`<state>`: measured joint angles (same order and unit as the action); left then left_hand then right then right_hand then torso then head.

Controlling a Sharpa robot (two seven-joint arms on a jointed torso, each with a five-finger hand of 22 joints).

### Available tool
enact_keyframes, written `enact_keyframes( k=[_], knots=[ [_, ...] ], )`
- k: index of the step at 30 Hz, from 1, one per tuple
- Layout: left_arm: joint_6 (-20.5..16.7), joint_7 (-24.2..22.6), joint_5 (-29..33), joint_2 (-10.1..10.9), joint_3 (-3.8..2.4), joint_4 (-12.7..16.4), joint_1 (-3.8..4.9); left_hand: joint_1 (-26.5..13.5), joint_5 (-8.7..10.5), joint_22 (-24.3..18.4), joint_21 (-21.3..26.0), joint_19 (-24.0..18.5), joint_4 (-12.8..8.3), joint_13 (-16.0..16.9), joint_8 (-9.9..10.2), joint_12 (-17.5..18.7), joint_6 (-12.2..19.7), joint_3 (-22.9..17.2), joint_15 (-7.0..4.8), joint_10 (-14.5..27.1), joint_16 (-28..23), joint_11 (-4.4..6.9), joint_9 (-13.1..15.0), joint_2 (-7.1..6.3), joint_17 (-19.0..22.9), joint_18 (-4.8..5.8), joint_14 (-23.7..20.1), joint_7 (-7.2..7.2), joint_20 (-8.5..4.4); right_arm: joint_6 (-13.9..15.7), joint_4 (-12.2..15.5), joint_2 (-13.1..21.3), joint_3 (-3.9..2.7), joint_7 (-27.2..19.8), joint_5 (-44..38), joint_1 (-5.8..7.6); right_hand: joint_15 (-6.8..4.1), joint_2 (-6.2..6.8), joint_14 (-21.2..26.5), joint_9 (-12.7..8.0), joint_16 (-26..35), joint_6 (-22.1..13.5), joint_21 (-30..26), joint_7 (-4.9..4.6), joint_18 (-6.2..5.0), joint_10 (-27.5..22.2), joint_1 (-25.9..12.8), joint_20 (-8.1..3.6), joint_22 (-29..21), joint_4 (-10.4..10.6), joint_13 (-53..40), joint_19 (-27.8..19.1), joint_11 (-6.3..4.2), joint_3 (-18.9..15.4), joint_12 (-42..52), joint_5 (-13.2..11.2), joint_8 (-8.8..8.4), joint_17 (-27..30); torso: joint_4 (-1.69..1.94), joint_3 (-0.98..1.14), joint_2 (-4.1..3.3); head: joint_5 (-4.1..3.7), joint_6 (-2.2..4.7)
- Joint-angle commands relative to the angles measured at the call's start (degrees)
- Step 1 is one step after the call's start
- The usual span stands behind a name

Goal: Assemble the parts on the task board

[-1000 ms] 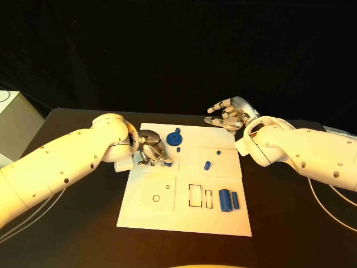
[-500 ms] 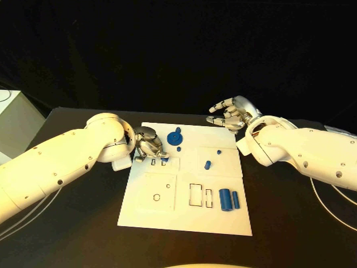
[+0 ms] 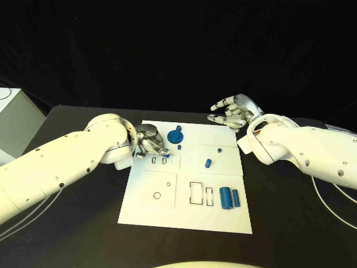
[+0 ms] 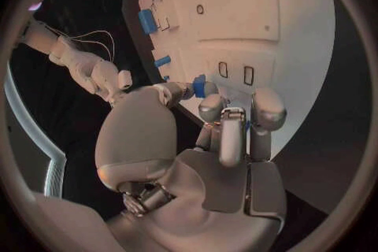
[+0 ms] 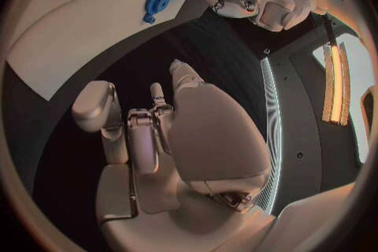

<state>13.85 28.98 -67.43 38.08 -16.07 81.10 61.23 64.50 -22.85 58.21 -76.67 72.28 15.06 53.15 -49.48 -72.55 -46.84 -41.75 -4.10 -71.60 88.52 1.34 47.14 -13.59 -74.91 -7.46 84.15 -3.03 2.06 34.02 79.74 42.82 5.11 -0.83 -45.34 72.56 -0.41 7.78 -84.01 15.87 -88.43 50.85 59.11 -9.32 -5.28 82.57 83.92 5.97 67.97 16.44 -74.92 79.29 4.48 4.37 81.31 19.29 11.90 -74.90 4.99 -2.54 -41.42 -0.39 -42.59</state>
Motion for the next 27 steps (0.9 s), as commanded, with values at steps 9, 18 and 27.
enact_keyframes(
  k=[9,18,27],
  knots=[
    [-1.1,-0.2,-5.29,-0.42,0.22,0.26,-0.58,-0.66,-1.2,0.43,-0.58,0.75,-12.87,0.21,-0.31,-0.33,-0.72,-12.36,-0.52,-0.79,0.36,0.13,0.13,0.12,-12.26,1.18,4.94,0.3,-0.19,1.6,0.02,-0.07,-0.01,-2.98,1.0,-0.03,0.47,0.37,-4.39,-0.09,1.43,-0.39,-2.99,-0.08,-1.46,-1.97,-0.42,-0.17,-1.91,-0.01,-4.73,-1.39,-0.05,0.83,-2.34,0.37,-0.38,-9.3,-0.04,-0.07,-0.08,0.27,-0.52],
    [0.04,0.03,-5.83,-0.45,0.36,0.2,-0.86,-0.71,-1.47,0.52,-0.63,0.83,-12.94,0.09,-0.29,-0.26,-0.79,-12.39,-0.56,-0.79,0.34,0.16,0.15,0.12,-12.21,1.2,4.93,0.33,-0.23,3.99,-0.9,-0.58,-0.01,-7.96,6.93,-0.02,1.33,3.33,14.4,0.35,44.49,-0.4,-39.04,-0.54,-5.09,-25.66,-1.27,1.18,-26.69,-0.01,31.12,-16.9,0.57,10.0,-41.74,0.94,0.7,34.23,0.01,-0.09,-0.06,0.22,-0.95],
    [0.37,0.07,-6.35,-0.76,0.49,-0.03,-0.99,-0.73,-1.67,0.55,-0.65,0.86,-13.0,0.13,-0.28,-0.26,-0.84,-12.44,-0.58,-0.84,0.37,0.18,0.16,0.14,-12.28,1.21,4.96,0.35,-0.25,3.37,-2.2,-1.22,-0.01,-12.59,12.52,0.02,6.63,6.65,25.0,0.89,68.9,-2.65,-53.68,-3.6,-5.19,-25.49,-4.3,6.87,-40.44,-1.56,58.2,-26.07,4.52,19.86,-64.84,0.59,3.38,46.04,-0.02,-0.09,-0.09,0.3,-1.13]
  ],
)
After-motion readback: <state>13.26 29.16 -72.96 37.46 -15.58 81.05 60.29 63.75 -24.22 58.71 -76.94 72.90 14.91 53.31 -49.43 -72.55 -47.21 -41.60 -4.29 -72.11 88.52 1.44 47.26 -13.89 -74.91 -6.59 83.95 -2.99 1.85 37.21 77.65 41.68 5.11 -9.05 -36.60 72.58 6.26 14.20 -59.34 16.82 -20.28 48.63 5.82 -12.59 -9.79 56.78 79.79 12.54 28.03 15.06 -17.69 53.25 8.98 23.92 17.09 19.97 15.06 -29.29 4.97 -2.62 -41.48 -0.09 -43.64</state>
